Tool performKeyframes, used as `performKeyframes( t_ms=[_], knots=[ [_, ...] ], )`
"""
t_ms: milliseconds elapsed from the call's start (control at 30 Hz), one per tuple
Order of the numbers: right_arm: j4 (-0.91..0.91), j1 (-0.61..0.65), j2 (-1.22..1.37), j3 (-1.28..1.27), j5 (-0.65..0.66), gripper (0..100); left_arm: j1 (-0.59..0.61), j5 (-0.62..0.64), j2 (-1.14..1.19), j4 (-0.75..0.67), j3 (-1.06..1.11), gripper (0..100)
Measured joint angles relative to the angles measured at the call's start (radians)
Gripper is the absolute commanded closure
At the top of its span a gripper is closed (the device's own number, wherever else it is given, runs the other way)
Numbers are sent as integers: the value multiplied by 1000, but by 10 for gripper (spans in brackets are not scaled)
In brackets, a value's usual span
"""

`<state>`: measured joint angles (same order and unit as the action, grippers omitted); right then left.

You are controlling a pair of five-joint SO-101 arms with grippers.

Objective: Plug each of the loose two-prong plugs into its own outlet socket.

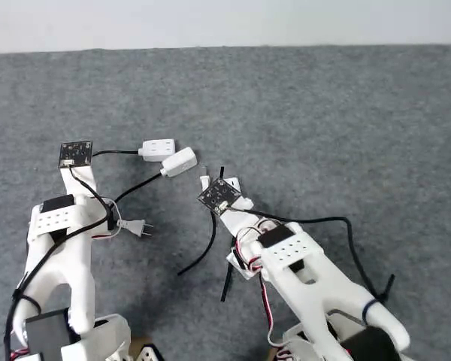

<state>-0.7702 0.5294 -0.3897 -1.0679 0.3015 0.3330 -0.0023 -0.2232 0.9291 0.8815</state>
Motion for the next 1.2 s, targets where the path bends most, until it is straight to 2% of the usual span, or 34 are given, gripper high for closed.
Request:
performKeyframes(
  t_ms=[200, 567, 733, 933, 1200],
  knots=[
    [0, -2, 0, 6, 0, 994, 0, 0, 0, 0, 0, 959],
    [-17, 0, 0, 6, 0, 983, 0, 0, 0, 0, 0, 959],
    [-35, 17, 0, 6, 0, 841, 0, 0, 0, 0, 0, 959],
    [-43, 44, 0, 6, 0, 905, 0, -5, 0, 0, 0, 959],
    [-63, 44, 26, 17, 29, 934, 0, -5, 0, 0, 0, 959]
  ],
)
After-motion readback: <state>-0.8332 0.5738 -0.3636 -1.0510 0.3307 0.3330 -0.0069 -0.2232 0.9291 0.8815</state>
